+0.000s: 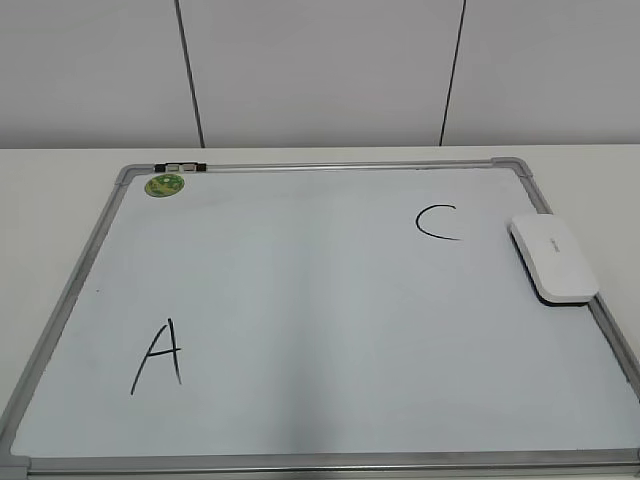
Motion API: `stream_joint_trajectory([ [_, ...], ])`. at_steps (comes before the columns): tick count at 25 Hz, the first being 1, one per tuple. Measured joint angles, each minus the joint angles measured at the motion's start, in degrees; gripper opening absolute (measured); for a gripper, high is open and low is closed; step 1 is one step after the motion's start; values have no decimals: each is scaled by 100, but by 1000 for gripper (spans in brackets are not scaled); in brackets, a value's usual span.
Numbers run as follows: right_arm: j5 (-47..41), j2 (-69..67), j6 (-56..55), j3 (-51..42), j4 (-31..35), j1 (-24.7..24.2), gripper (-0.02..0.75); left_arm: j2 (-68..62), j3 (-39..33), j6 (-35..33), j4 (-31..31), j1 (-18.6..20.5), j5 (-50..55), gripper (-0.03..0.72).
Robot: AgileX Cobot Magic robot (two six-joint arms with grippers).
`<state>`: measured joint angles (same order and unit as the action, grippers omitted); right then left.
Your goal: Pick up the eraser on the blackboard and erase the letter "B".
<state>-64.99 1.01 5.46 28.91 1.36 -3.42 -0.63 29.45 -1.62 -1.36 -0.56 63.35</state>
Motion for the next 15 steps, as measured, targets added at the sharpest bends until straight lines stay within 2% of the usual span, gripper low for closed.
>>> stream_joint_trajectory([
  [15, 0, 0, 0, 0, 0, 0, 592, 0, 0, 0, -9, 0, 0, 375],
])
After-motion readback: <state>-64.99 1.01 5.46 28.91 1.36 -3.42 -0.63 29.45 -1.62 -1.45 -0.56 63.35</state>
